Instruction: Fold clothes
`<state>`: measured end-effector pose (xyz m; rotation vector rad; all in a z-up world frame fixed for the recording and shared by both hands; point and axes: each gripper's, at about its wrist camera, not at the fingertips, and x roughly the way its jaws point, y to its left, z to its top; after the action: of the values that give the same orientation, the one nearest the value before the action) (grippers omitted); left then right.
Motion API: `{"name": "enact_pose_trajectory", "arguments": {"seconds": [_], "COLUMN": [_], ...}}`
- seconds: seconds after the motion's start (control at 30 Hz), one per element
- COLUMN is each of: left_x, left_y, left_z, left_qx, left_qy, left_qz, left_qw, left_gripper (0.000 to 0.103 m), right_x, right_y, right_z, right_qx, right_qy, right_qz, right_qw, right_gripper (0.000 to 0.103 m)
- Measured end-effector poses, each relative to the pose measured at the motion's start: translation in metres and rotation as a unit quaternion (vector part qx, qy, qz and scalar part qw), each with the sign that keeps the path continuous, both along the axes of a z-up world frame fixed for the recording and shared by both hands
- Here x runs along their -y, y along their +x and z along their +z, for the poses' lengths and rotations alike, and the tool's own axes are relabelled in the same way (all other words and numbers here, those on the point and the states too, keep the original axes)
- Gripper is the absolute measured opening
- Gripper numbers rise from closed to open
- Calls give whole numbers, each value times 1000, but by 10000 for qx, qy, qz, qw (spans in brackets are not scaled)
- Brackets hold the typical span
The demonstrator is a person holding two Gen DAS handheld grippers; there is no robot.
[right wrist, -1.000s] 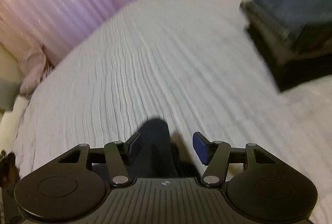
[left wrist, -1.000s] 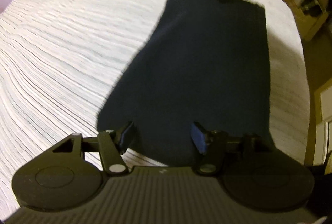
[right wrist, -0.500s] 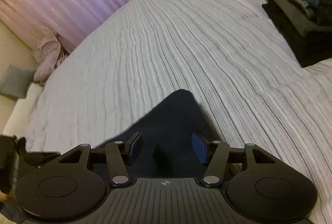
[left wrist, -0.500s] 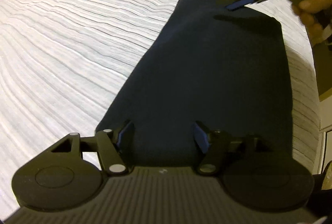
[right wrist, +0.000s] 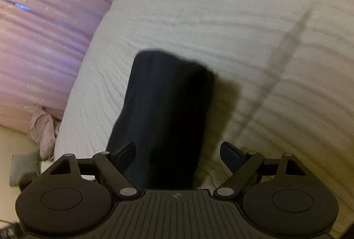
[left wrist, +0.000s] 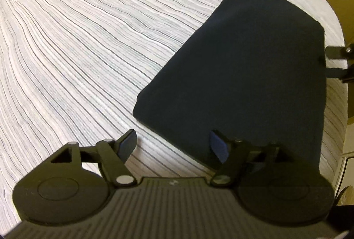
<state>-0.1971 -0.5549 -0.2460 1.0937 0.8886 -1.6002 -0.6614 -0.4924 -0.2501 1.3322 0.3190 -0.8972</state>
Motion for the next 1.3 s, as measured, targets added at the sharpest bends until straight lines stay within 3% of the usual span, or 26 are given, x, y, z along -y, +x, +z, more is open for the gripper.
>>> {"name": "enact_pose_trajectory", "arguments": {"seconds": [0.17,0.33,0.6,0.87,1.0,1.3], "left_x": [-2,-9,-20,-12,-5,9], "left_y": [-5,0,18,37,41,38], "left_z": [2,13,18,17,8,-30], "left_qx": [133,-71,-841,-1464,-1619,-1998], "left_qy": [36,31,10,29,117,460], "left_qz": [43,255,773,1291,1647,2843], "left_qw": [9999,9996,9934,9808,9729,9365], "left_gripper": [73,72,72,72,69,67], "right_x": [33,39,52,97,135,206], "right_y": [14,0,-16,33,64,114], "right_z": [-21,7,75,100,85,11], "right_qx": [-187,-240,-1041,-1422,-1458,-1357], "right_qy": [17,-185,-672,-540,-394,267], "right_qz": [194,488,642,1616,2287,3898], "right_qw": [9996,9983,9902,9751,9617,9104], "right_gripper": [86,86,86,86,86,86]}}
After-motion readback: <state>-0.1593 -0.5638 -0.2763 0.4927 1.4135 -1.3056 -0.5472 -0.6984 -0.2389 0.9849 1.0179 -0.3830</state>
